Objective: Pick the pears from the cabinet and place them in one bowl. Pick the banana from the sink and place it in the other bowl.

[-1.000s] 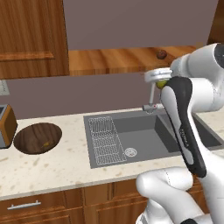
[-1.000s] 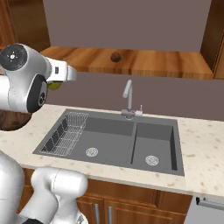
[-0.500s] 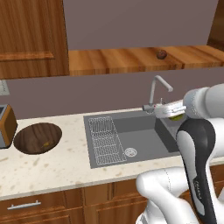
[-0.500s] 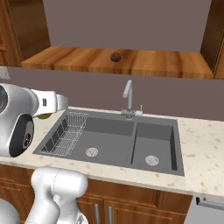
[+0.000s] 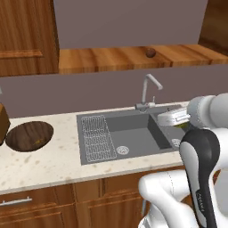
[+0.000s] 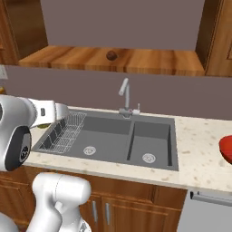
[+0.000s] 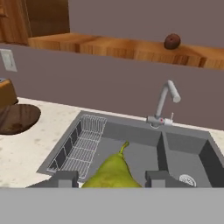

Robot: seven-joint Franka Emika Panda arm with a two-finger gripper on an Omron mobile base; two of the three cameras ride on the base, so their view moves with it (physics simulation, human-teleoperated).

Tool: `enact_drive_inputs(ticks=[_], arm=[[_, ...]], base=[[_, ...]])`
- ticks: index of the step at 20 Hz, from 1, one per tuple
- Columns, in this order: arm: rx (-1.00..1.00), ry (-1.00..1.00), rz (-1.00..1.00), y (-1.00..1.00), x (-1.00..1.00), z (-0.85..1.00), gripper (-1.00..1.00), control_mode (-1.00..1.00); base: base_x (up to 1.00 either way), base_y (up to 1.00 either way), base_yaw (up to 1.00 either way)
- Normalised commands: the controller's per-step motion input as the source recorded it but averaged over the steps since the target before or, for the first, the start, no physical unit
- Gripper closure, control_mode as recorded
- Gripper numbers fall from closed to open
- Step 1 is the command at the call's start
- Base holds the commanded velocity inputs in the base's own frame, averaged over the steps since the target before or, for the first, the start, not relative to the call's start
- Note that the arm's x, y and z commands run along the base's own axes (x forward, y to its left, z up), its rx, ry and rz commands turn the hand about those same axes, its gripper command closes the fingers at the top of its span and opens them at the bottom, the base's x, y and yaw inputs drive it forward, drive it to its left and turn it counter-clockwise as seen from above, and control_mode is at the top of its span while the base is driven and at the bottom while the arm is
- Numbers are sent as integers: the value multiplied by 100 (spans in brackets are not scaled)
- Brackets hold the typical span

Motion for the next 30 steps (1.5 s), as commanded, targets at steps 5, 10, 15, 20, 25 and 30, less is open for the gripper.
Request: enact_drive_inputs(ticks=[5, 10, 15, 20, 25, 30], arm=[[0, 0, 0, 0, 0, 0, 100, 100], [0, 0, 0, 0, 0, 0, 100, 100], [0, 0, 0, 0, 0, 0, 100, 100], [0, 0, 0, 0, 0, 0, 100, 100], [-4, -3, -1, -31, 24, -16, 100, -100], [-4, -1, 0, -25, 58, -32, 100, -100]], base=[[-7, -90, -12], [1, -100, -12], [7, -100, -11], [16, -97, -10], [8, -34, -3], [0, 0, 0]])
